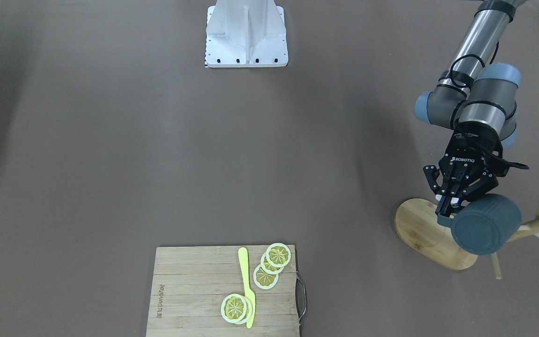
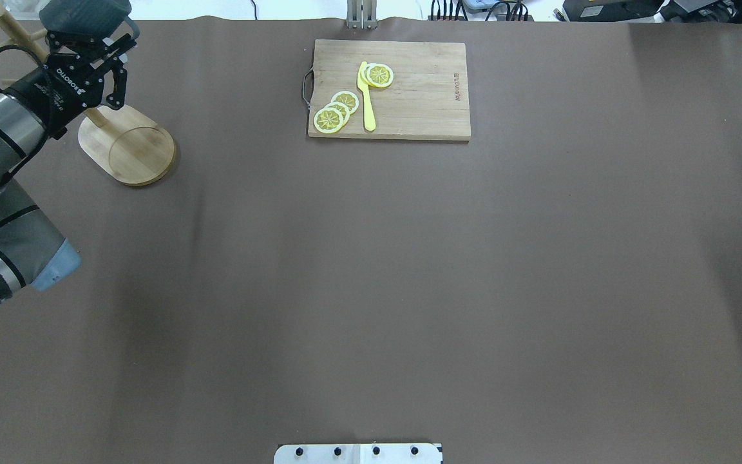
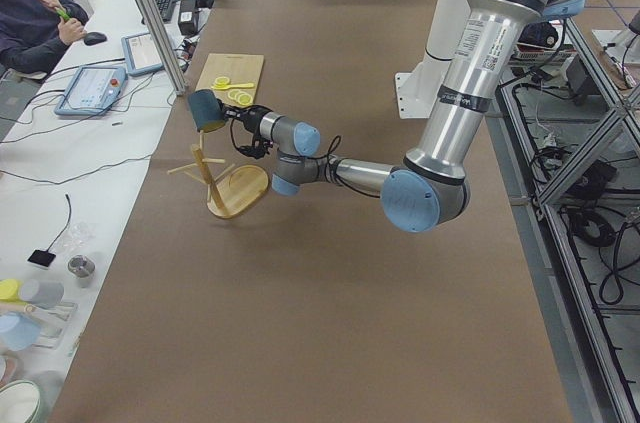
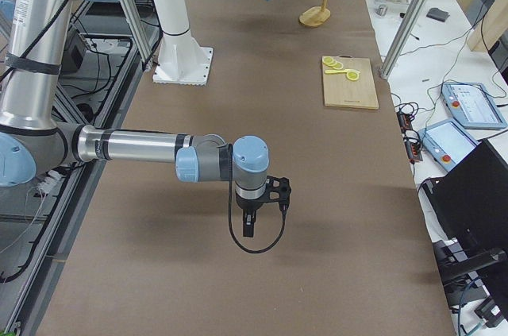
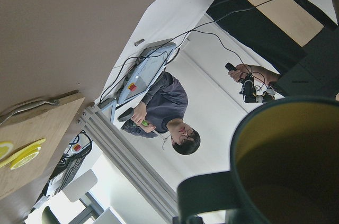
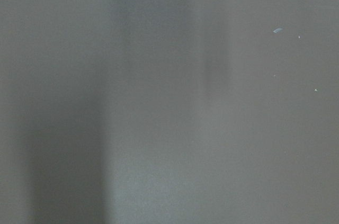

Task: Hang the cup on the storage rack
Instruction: 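Lower the mug handle onto a peg of the wooden stand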

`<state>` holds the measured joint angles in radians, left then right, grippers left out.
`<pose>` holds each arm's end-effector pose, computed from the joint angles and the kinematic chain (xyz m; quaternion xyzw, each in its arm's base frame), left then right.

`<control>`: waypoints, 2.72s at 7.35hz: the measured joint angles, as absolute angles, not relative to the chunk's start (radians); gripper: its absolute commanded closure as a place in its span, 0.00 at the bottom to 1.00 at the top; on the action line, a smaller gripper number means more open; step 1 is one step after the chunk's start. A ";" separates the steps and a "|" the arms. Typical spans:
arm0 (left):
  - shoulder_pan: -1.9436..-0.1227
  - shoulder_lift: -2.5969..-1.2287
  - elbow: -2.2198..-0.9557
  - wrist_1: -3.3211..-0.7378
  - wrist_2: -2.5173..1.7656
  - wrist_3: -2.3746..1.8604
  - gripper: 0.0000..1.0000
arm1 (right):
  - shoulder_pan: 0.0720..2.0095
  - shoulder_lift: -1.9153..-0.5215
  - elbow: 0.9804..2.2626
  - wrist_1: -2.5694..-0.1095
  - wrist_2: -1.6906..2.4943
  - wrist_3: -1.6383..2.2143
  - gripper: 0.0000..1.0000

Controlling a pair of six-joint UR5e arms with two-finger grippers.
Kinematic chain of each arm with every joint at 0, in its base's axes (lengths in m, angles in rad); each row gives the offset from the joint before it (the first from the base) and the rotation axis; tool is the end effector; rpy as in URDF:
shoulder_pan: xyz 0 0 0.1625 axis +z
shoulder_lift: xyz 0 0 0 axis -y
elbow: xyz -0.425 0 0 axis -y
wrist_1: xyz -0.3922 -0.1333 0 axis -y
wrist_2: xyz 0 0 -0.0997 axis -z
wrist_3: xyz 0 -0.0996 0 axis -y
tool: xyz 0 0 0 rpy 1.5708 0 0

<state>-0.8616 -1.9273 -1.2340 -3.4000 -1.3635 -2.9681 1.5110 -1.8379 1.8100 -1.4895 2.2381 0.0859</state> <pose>0.2784 -0.5606 0.4304 -0.1501 0.7822 -0.5769 0.1812 0.0486 -0.3872 0.6562 0.0013 -0.3283 0.0036 0.9445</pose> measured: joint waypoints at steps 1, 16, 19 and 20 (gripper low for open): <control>-0.866 -1.928 -1.223 -3.401 -1.364 -2.968 1.00 | 1.511 -1.838 1.810 -1.489 2.238 0.086 0.00; -0.868 -1.921 -1.077 -3.539 -1.385 -2.960 0.01 | 1.511 -1.838 1.809 -1.489 2.237 0.086 0.00; -0.865 -1.915 -1.078 -3.588 -1.414 -2.929 0.01 | 1.511 -1.837 1.809 -1.490 2.237 0.086 0.00; -0.864 -1.903 -1.083 -3.624 -1.429 -2.900 0.01 | 1.511 -1.837 1.808 -1.490 2.237 0.086 0.00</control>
